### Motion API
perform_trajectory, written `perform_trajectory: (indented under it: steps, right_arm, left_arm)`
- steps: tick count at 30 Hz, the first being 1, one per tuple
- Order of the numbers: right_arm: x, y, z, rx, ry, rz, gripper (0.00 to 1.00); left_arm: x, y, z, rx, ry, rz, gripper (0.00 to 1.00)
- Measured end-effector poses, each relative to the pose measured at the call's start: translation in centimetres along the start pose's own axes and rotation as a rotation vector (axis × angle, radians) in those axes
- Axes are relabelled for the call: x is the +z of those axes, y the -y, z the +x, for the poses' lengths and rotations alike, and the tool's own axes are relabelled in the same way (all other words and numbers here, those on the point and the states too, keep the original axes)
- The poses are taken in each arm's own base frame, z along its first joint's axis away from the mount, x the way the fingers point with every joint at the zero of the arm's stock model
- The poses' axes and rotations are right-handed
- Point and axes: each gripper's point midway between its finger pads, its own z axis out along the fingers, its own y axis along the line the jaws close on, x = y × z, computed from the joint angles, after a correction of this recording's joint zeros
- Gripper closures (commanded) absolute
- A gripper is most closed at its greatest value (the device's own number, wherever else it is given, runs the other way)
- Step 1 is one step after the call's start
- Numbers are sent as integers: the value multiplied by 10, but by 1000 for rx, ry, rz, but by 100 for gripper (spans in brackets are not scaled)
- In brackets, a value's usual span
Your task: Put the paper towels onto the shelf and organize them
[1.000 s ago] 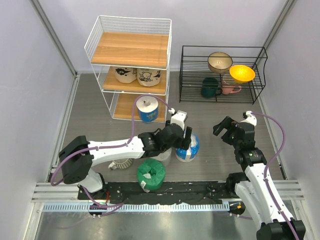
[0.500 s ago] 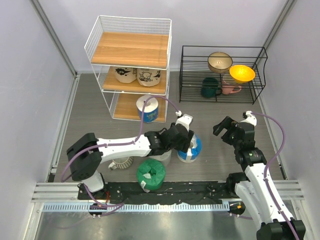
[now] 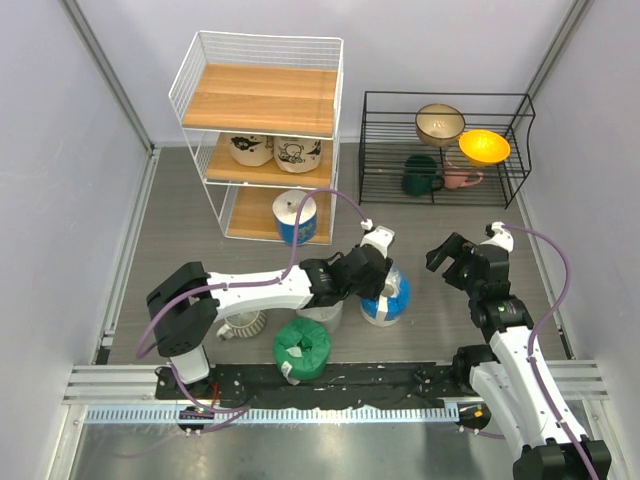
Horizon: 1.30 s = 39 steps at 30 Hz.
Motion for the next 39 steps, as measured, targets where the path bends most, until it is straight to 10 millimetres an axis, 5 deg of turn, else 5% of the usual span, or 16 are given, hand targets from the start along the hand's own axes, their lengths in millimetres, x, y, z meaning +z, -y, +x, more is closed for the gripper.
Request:
perform_trajectory:
  steps: [9,14,23,26,29,32,39]
  right_arm:
    - [0,0,0,0,0,0,4]
    - [0,0,0,0,0,1,4]
    - [0,0,0,0,0,1,4]
    - [0,0,0,0,0,1,4]
    - [0,0,0,0,0,1,4]
    - [0,0,0,0,0,0,4]
    - [1,2,3,0,-6,4,4]
  left_arm:
    - [-2,1,0,9,-11,5,81]
    - [-22,-2,-5,21,-19,7,80]
    - [-118,-7,-102,-117,275,131,74]
    - [-143,-23,-119,-161,355,134,58]
    - [-141,-34,-119,-178,356,106,32]
    - [-122,-37,-98,-166,289,85,18]
    - [-80,-35,-50,-56,91,84,21]
